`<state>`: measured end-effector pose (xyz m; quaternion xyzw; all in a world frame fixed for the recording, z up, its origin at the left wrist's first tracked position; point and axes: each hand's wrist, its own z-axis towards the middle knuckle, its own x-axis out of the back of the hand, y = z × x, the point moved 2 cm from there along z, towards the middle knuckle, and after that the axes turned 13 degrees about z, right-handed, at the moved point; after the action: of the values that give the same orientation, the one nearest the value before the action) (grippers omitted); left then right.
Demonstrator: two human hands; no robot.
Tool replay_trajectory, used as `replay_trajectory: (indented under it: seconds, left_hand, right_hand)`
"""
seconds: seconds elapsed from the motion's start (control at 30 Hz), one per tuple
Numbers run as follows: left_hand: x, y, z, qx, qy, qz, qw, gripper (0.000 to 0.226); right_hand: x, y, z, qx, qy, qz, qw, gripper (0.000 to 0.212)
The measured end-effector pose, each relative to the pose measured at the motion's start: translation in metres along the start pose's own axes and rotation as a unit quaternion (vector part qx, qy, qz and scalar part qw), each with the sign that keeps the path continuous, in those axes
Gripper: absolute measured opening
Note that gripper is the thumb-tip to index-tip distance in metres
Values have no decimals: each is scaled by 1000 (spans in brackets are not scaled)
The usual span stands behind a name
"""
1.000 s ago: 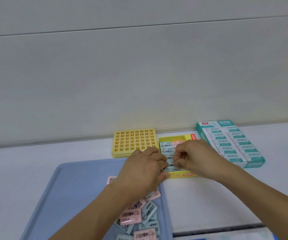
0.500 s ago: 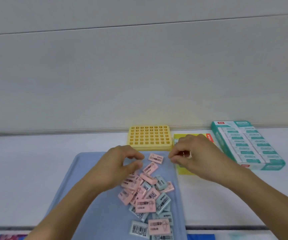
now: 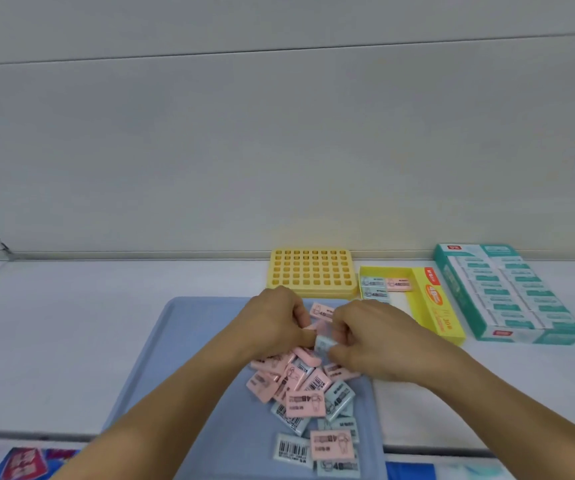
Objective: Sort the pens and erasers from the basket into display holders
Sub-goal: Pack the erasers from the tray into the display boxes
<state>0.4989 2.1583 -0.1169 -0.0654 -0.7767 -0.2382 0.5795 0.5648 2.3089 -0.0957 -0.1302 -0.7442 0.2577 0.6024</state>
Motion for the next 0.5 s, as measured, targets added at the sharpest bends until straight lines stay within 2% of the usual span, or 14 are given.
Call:
replay_trajectory:
  seconds: [0.1, 0.17, 0.23, 0.3, 0.33, 0.4, 0.5]
  left_hand:
    - [5, -4, 0, 13, 68, -32, 997, 20]
    - [9, -4, -1, 25, 98, -177, 979, 16]
    - [9, 1, 0, 23, 73, -362, 929, 19]
    - [7, 12, 1, 12, 32, -484, 875, 21]
    - [6, 18, 2, 8, 16, -517, 856, 21]
    - [4, 27, 4, 1, 0, -542, 840, 20]
    - [0, 34, 9, -8, 9, -517, 856, 19]
  right_hand:
    - [16, 16, -5, -6, 78, 83, 993, 14]
    - [36, 34, -8, -28, 155, 152, 976, 13]
    - [56, 53, -11, -55, 220, 178, 958, 14]
    - [66, 71, -13, -74, 248, 156, 953, 16]
    - [68, 77, -12, -83, 250, 142, 954, 16]
    - [65, 84, -9, -93, 242, 129, 957, 18]
    - [61, 89, 2, -92, 239, 125, 959, 17]
